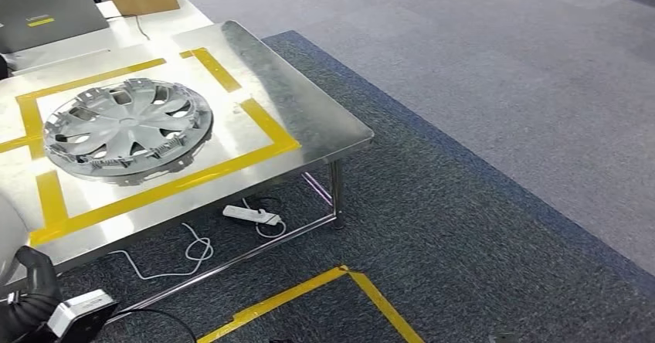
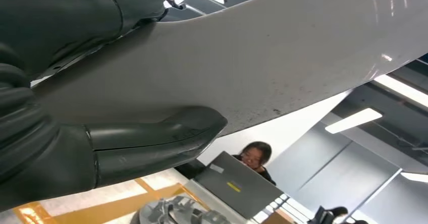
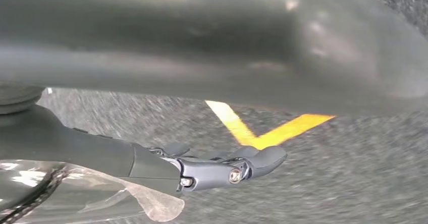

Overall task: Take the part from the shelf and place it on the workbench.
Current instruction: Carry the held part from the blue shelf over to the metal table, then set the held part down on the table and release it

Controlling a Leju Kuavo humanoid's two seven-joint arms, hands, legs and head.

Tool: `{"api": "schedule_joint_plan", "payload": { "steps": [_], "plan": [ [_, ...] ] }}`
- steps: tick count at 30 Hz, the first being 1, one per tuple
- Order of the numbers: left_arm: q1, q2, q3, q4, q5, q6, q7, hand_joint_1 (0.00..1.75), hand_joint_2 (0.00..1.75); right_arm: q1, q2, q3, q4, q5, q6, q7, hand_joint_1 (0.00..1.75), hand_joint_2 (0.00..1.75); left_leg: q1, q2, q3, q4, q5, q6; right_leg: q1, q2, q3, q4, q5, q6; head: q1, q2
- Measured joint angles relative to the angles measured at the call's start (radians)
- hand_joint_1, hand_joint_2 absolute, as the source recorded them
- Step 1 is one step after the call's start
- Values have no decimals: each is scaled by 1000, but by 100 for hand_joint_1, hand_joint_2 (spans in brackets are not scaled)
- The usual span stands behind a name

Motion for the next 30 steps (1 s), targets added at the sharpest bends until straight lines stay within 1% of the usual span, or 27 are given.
{"api": "schedule_joint_plan", "payload": {
  "steps": [1,2,3,4,6,7,8,9,10,11,12,13,14,15,17,18,19,20,21,22,23,25,26,27,28,29,30],
  "plan": [
    [0,0,2,-2,0,0,0,175,175,0,0,0,0,0,0,0,0,0,-6,19,19,-56,42,11,1,-12,14,-2,-12,0,1,0],
    [-1,0,3,-5,-1,0,0,175,175,-1,1,0,0,0,0,0,0,0,-15,44,38,-106,69,22,5,-24,25,-3,-24,4,2,0],
    [-2,0,4,-8,-1,0,1,175,175,-1,2,0,1,0,0,0,0,0,-23,65,55,-147,74,33,8,-36,33,-6,-34,9,2,0],
    [-2,0,5,-11,-1,-1,1,175,175,-1,3,0,1,0,0,0,0,0,-29,77,64,-165,64,40,10,-49,42,-10,-40,14,4,0],
    [-1,0,7,-16,-1,0,3,175,175,-4,3,0,1,0,0,0,0,0,-29,59,79,-191,44,47,12,-69,58,-12,-40,28,3,0],
    [1,-1,9,-19,-1,0,3,175,175,-8,3,0,1,0,0,0,0,0,-25,45,87,-200,43,49,12,-63,60,-2,-37,33,4,0],
    [0,-1,10,-21,-1,0,3,175,175,-12,3,0,1,0,0,-1,0,0,-20,32,100,-210,41,52,10,-41,46,27,-36,38,4,0],
    [-1,-1,12,-23,-1,0,3,175,175,-15,3,0,1,0,0,-1,0,0,-15,21,114,-220,39,55,9,-14,17,74,-39,40,6,0],
    [-3,-2,13,-24,-1,0,3,175,175,-16,3,0,1,0,0,-1,0,0,-12,9,125,-226,35,57,6,18,-25,135,-51,42,7,0],
    [-5,-2,13,-24,-1,0,3,175,175,-13,3,0,2,0,0,-1,0,0,-9,-4,134,-229,28,59,3,39,-74,199,-72,45,7,0],
    [-5,-3,14,-24,-1,0,3,175,175,-9,3,0,2,0,0,-1,0,0,-6,-19,143,-230,20,58,1,48,-121,248,-98,48,7,0],
    [-4,-3,16,-24,-1,0,3,175,175,-5,3,0,2,0,0,0,0,0,-3,-36,154,-230,11,55,-1,52,-159,272,-117,52,7,0],
    [-2,-3,17,-24,-1,0,3,175,175,-3,3,0,2,0,0,0,0,0,1,-52,168,-230,1,51,-3,54,-181,266,-119,57,7,0],
    [-2,-3,18,-24,0,0,4,175,175,-1,3,0,2,0,0,0,0,0,6,-66,183,-230,-10,46,-6,57,-190,230,-94,62,7,0],
    [-2,-3,20,-24,-1,0,5,175,175,2,3,0,2,0,0,0,0,0,13,-92,211,-228,-35,33,-15,81,-185,117,18,72,9,0],
    [-1,-3,20,-24,-1,0,7,175,175,3,3,0,3,0,0,0,0,0,14,-102,219,-227,-45,27,-17,92,-178,75,61,68,12,0],
    [-1,-3,21,-24,-1,0,8,175,175,4,3,0,4,0,0,0,0,0,15,-112,223,-228,-53,20,-17,99,-173,52,90,60,14,0],
    [-1,-3,22,-25,-2,0,10,175,175,4,3,0,4,-1,0,0,0,0,16,-118,227,-228,-56,14,-15,96,-169,47,95,48,17,0],
    [0,-3,22,-25,-2,-1,12,175,175,2,3,0,4,-1,0,0,0,0,16,-122,224,-226,-54,9,-14,88,-160,46,91,35,18,0],
    [-1,-3,22,-26,-3,-1,13,175,175,1,3,0,4,-1,-1,-1,0,0,16,-117,219,-212,-48,4,-15,81,-151,42,91,28,17,0],
    [-1,-3,23,-26,-3,0,13,175,175,1,4,0,4,-1,0,-1,0,0,14,-97,205,-182,-38,-2,-16,72,-140,38,87,22,16,0],
    [-4,-2,23,-27,-6,0,12,175,175,1,5,0,4,-1,0,-2,0,0,12,-42,142,-77,-40,-12,-15,53,-113,29,75,10,12,0],
    [-6,-2,23,-27,-7,0,12,175,175,2,5,0,4,-1,0,-2,0,0,12,-21,102,-21,-60,-15,-14,43,-99,27,67,6,10,0],
    [-6,-1,23,-27,-9,0,11,175,175,2,5,0,4,-1,0,-2,0,0,12,-11,65,23,-89,-16,-12,34,-87,26,56,3,10,0],
    [-6,-1,24,-27,-12,0,10,175,175,2,5,-1,4,-1,0,-2,0,0,12,-8,38,45,-113,-15,-10,24,-75,26,46,3,10,0],
    [-6,-1,24,-27,-17,0,10,175,175,1,5,-1,4,-1,0,-2,0,0,11,-7,23,41,-117,-12,-8,15,-61,26,34,3,10,0],
    [-6,-1,24,-27,-22,0,10,175,175,1,5,-1,4,0,0,-2,0,0,9,-4,21,12,-96,-6,-5,4,-45,25,22,3,10,0]
  ]
}}
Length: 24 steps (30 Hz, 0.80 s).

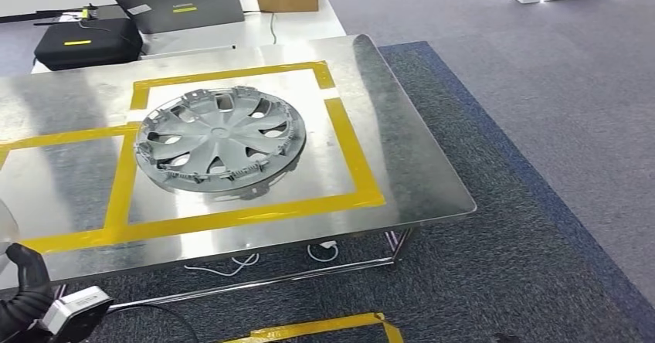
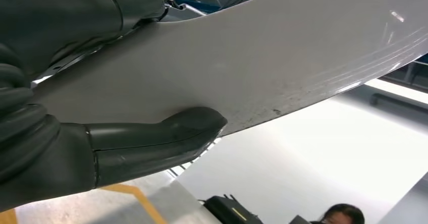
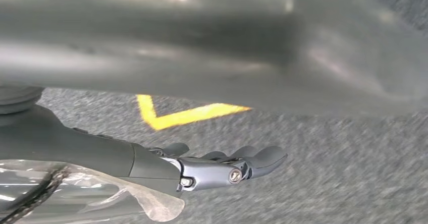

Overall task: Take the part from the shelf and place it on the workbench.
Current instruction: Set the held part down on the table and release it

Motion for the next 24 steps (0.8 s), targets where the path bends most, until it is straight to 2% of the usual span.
{"api": "schedule_joint_plan", "payload": {
  "steps": [1,2,3,4,5,6,7,8,9,10,11,12,13,14,15,17,18,19,20,22,24],
  "plan": [
    [0,0,0,0,-4,0,0,175,175,0,0,0,0,0,0,0,0,0,-5,10,8,-50,46,10,2,-11,16,-1,-12,0,0,0],
    [-1,0,0,0,-7,0,0,175,175,-1,0,0,0,0,1,0,0,0,-13,31,20,-104,98,22,4,-22,29,-2,-24,-1,1,0],
    [-1,0,1,0,-7,0,0,175,175,-1,1,0,1,1,1,0,0,0,-21,55,27,-145,129,32,7,-31,39,-3,-34,1,1,0],
    [-2,0,1,-1,-7,0,0,175,175,-2,1,0,1,1,1,0,0,0,-29,75,31,-171,152,39,10,-43,45,-5,-43,5,1,0],
    [-4,0,2,-2,-6,-1,0,175,175,-3,2,0,1,1,2,0,0,0,-34,84,30,-179,155,42,13,-55,51,-9,-51,10,1,0],
    [-4,0,3,-4,-4,-1,1,175,175,-5,1,0,2,1,2,0,0,0,-35,76,30,-184,151,41,17,-70,59,-15,-58,16,1,0],
    [-5,0,4,-6,-1,0,2,175,175,-8,1,0,1,1,1,0,0,0,-31,62,36,-193,160,42,18,-83,68,-24,-65,21,-1,0],
    [-5,0,7,-8,2,0,5,175,175,-11,1,0,1,1,1,0,0,0,-27,47,43,-203,160,43,19,-75,76,-26,-73,26,1,0],
    [-8,0,10,-11,7,0,10,175,175,-14,1,0,1,1,1,-1,0,0,-22,34,51,-214,162,45,18,-52,73,-7,-89,30,3,0],
    [-12,0,14,-13,13,0,16,175,175,-16,1,0,1,1,1,-1,0,0,-16,21,58,-222,163,48,17,-19,53,35,-111,33,6,0],
    [-16,0,21,-15,21,1,22,175,175,-16,1,1,1,1,0,-1,0,0,-15,7,62,-225,163,50,15,16,17,99,-138,36,9,0],
    [-21,1,31,-16,34,0,29,175,175,-14,1,1,1,1,0,-1,0,0,-13,-8,63,-227,161,52,13,36,-29,170,-161,37,9,0],
    [-24,1,45,-17,53,0,35,175,175,-11,1,1,1,2,0,-1,0,0,-12,-24,65,-226,159,53,12,44,-71,224,-169,40,9,0],
    [-27,1,65,-18,78,0,38,175,175,-7,1,1,1,2,-1,-1,0,0,-11,-41,68,-226,155,52,10,48,-102,247,-156,42,9,0],
    [-31,1,87,-19,107,0,39,175,175,-5,1,1,1,2,-3,-1,0,0,-10,-55,73,-225,151,50,8,50,-115,232,-121,43,9,0],
    [-38,1,135,-19,172,0,32,175,175,-2,1,0,1,2,-7,-1,0,0,-7,-78,86,-224,139,41,4,62,-103,127,-21,47,9,0],
    [-40,1,157,-18,203,0,26,175,175,-2,1,0,2,2,-9,-1,0,0,-7,-86,90,-220,133,36,1,71,-89,73,13,46,10,0],
    [-41,1,179,-17,231,0,19,175,175,-3,1,1,2,3,-10,0,0,0,-8,-93,92,-218,129,31,0,79,-77,37,29,42,10,0],
    [-42,1,199,-14,253,0,12,175,175,-3,1,1,3,3,-12,1,0,0,-10,-96,91,-216,126,27,-1,83,-70,20,32,37,10,0],
    [-42,1,235,-9,279,0,3,175,175,-4,1,0,3,3,-15,2,0,0,-12,-98,92,-218,127,31,-1,85,-63,11,31,28,9,0],
    [-44,1,260,-5,287,-1,2,175,175,-2,1,0,3,3,-16,2,0,0,-13,-96,97,-223,129,38,-1,87,-61,9,31,26,8,0]
  ]
}}
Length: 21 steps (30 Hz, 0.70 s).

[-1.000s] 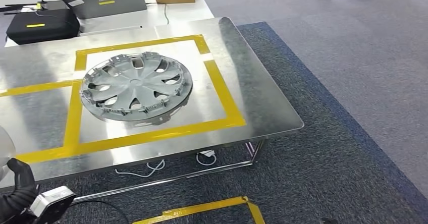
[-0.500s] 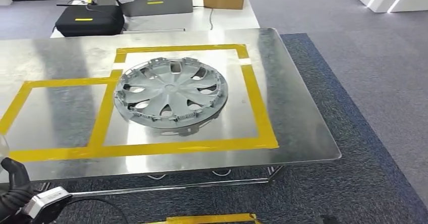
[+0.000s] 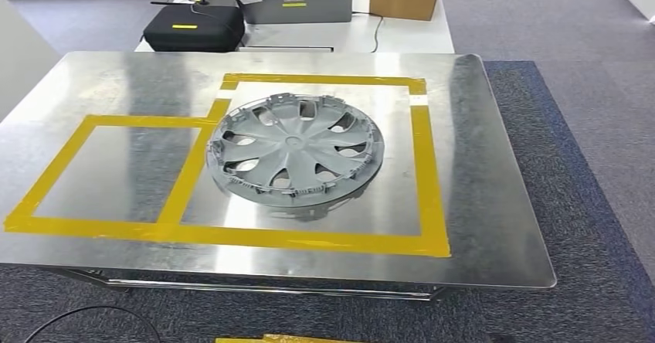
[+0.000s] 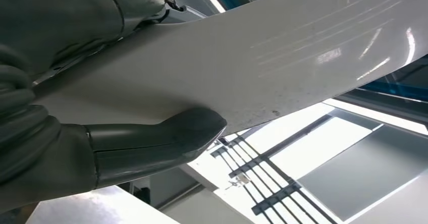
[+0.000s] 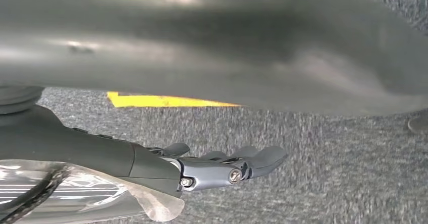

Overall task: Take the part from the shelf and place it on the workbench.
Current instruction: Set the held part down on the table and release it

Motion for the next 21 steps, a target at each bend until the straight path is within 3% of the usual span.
{"api": "schedule_joint_plan", "payload": {
  "steps": [8,14,21],
  "plan": [
    [-3,0,34,13,5,0,2,175,175,-1,0,0,0,0,-1,0,0,0,0,2,12,-11,-3,-2,4,0,7,0,-8,-13,0,0],
    [-3,0,48,68,-42,0,37,175,175,2,0,-1,0,4,6,0,0,0,2,3,13,-13,-5,-23,5,0,9,1,-10,-17,1,0],
    [-33,6,130,192,-78,-40,36,175,175,4,0,-10,0,4,14,0,0,0,1,4,14,-13,-6,-25,4,1,13,-3,-10,-16,1,0]
  ]
}}
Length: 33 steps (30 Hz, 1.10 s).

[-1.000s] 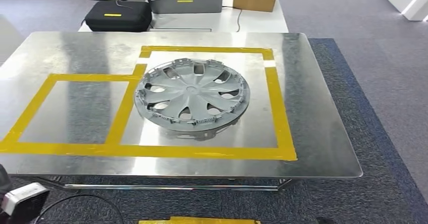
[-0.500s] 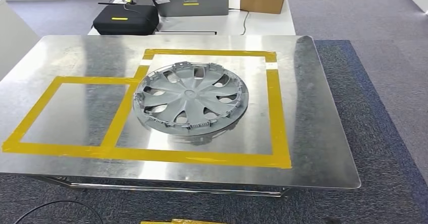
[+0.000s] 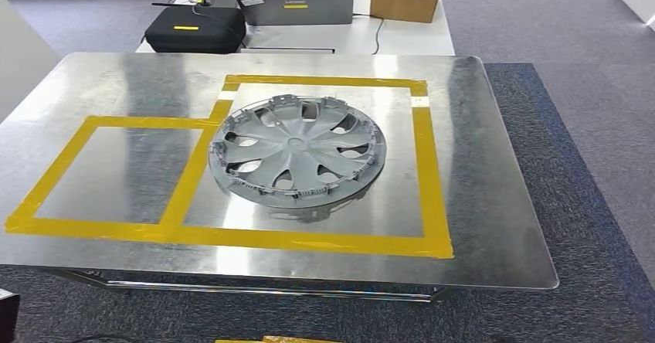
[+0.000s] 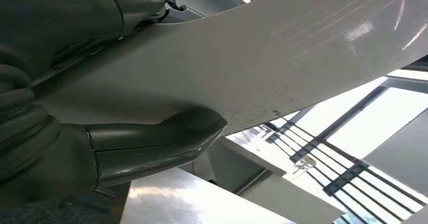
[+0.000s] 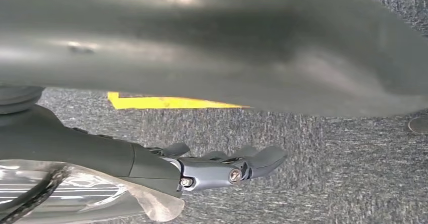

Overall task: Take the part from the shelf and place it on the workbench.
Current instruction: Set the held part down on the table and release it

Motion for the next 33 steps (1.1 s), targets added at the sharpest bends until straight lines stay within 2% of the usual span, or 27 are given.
{"api": "schedule_joint_plan", "payload": {
  "steps": [3,6,10,14,19,25,30,33],
  "plan": [
    [-11,4,25,25,-26,-33,16,175,175,0,0,-2,0,1,2,0,0,0,0,0,1,0,0,0,0,0,2,-3,1,1,0,0],
    [-43,28,62,71,-98,-133,78,175,175,-1,0,-4,0,4,7,3,0,0,0,0,1,0,0,0,0,0,4,-4,1,2,0,0],
    [-102,103,123,166,-191,-235,145,175,175,-3,0,-5,0,11,14,14,0,0,0,0,2,0,0,0,0,1,5,-4,2,3,0,0],
    [-141,176,152,223,-256,-261,185,175,175,-9,0,-5,0,17,18,22,0,0,0,0,3,0,0,0,0,0,5,-4,2,3,0,0],
    [-172,267,152,269,-342,-300,274,175,175,-19,0,-5,0,25,21,33,0,0,0,1,3,0,0,0,0,1,5,-4,2,3,0,0],
    [-201,386,82,309,-440,-335,387,175,175,-27,0,-5,0,31,26,44,0,0,0,1,3,0,0,0,0,1,5,-4,2,3,0,0],
    [-250,469,-37,340,-517,-357,489,175,175,-36,0,0,0,42,32,48,0,0,0,1,4,0,1,0,0,0,6,-4,2,3,0,0],
    [-282,506,-110,363,-535,-360,523,175,175,-41,0,6,0,45,34,51,0,0,0,1,4,0,1,0,0,2,7,-4,3,3,0,0]
  ]
}}
